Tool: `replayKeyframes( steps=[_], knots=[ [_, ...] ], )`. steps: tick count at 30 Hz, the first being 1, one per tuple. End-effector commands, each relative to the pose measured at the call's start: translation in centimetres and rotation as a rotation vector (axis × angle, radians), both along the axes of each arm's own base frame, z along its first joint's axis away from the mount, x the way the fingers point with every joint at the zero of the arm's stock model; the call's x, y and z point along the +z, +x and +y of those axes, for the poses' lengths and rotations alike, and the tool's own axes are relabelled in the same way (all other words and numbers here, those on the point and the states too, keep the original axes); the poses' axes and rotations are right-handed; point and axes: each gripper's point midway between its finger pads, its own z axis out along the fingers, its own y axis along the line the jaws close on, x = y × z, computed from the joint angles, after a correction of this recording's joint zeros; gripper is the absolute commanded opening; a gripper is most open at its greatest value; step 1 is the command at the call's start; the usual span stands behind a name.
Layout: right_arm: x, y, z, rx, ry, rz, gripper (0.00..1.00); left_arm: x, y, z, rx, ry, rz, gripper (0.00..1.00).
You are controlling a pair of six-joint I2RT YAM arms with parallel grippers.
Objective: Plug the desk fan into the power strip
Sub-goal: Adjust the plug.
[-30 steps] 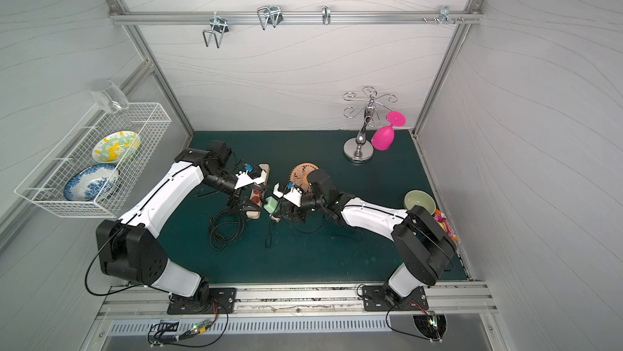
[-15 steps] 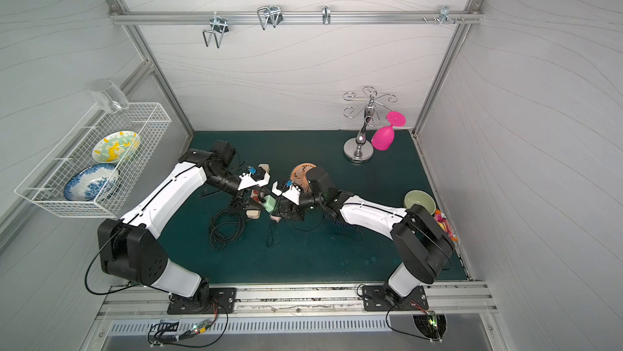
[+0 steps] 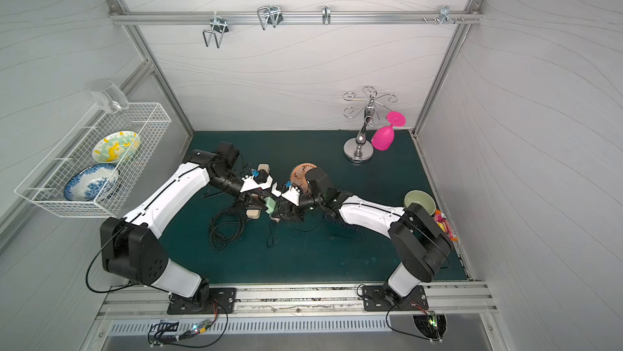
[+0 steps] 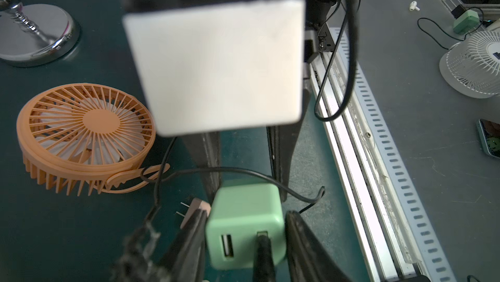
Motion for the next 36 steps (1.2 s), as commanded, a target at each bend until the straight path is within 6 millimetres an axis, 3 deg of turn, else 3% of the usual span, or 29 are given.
replayKeyframes(
  steps=[1, 6, 13, 17, 23, 24, 25, 28, 30, 31, 36],
  knots=[
    [1.4, 0.0, 0.5, 0.014, 0.034, -0.008, 0.00, -0.1, -0.3, -0.5, -0.034, -0.010, -0.001, 0.46],
    [1.5, 0.1, 0.5, 0.011, 0.038, -0.011, 0.00, -0.6, -0.4, -0.3, -0.041, 0.010, -0.008, 0.53],
    [1.6, 0.2, 0.5, 0.009, 0.040, -0.014, 0.00, -0.6, -0.4, -0.4, -0.042, 0.010, -0.008, 0.53],
    [1.6, 0.2, 0.5, 0.008, 0.039, -0.015, 0.00, -0.6, -0.3, -0.4, -0.040, 0.012, -0.006, 0.31],
    [1.7, 0.3, 0.4, -0.002, 0.038, -0.019, 0.00, -0.8, -0.2, 0.0, -0.034, 0.046, -0.012, 0.15],
    [1.7, 0.3, 0.4, -0.007, 0.037, -0.022, 0.04, -0.6, -0.2, 0.0, -0.030, 0.051, -0.013, 0.13],
    [1.7, 0.4, 0.3, -0.013, 0.035, -0.023, 0.14, -0.5, -0.1, 0.1, -0.025, 0.057, -0.016, 0.11],
    [1.4, 0.7, 0.2, -0.039, 0.025, -0.031, 0.52, -0.1, 0.1, 0.4, -0.011, 0.078, -0.034, 0.06],
    [1.2, 0.7, 0.0, -0.053, 0.017, -0.036, 0.69, 0.0, 0.4, 0.7, -0.005, 0.099, -0.056, 0.03],
    [1.1, 0.7, -0.2, -0.062, 0.010, -0.037, 0.82, 0.0, 0.5, 0.8, -0.002, 0.112, -0.066, 0.02],
    [-0.5, 0.0, -1.8, -0.095, -0.042, -0.026, 0.99, -0.3, 1.6, 2.2, 0.003, 0.219, -0.131, 0.00]
  ],
)
